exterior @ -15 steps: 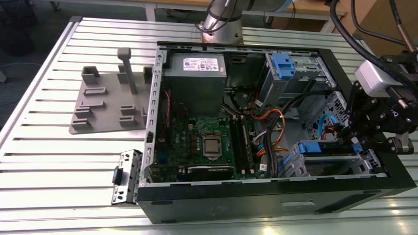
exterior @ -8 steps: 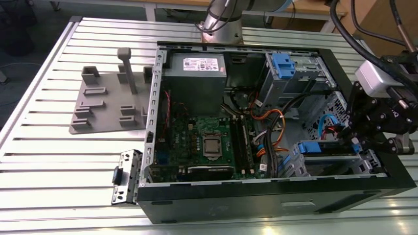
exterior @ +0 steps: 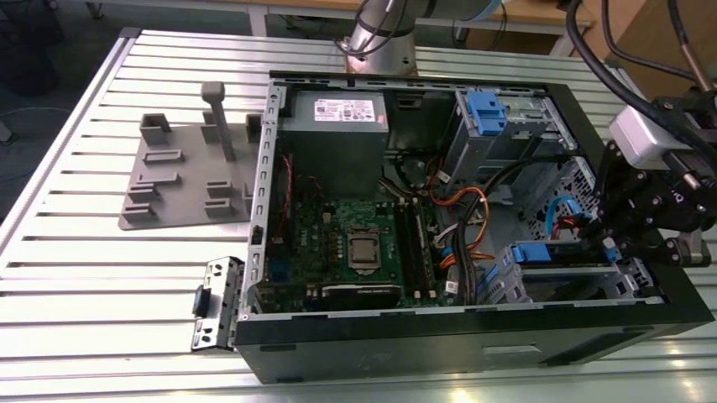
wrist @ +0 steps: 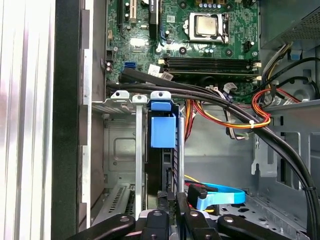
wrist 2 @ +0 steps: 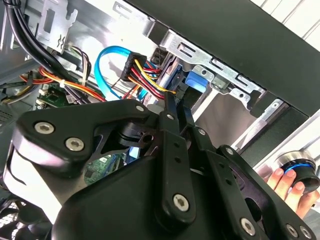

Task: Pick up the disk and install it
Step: 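Insert the first disk wire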

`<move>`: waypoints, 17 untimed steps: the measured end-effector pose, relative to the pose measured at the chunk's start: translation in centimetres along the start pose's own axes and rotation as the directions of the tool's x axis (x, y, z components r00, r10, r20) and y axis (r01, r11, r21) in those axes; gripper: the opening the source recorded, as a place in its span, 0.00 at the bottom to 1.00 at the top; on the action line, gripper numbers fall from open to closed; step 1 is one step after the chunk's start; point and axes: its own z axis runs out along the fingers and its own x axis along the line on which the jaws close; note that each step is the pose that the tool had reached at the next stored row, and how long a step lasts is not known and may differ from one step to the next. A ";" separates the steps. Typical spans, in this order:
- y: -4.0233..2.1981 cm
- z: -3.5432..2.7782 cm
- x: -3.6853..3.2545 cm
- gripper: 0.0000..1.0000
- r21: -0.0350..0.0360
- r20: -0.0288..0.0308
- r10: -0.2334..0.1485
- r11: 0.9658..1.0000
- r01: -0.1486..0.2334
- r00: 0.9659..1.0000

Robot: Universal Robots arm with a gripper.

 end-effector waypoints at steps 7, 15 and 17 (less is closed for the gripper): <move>-0.01 0.34 0.10 0.18 0.000 0.000 0.000 1.000 0.000 1.000; -0.01 0.82 0.14 0.18 0.000 -0.001 0.000 1.000 0.000 1.000; -0.01 0.85 0.14 0.18 0.000 0.000 0.000 1.000 0.000 1.000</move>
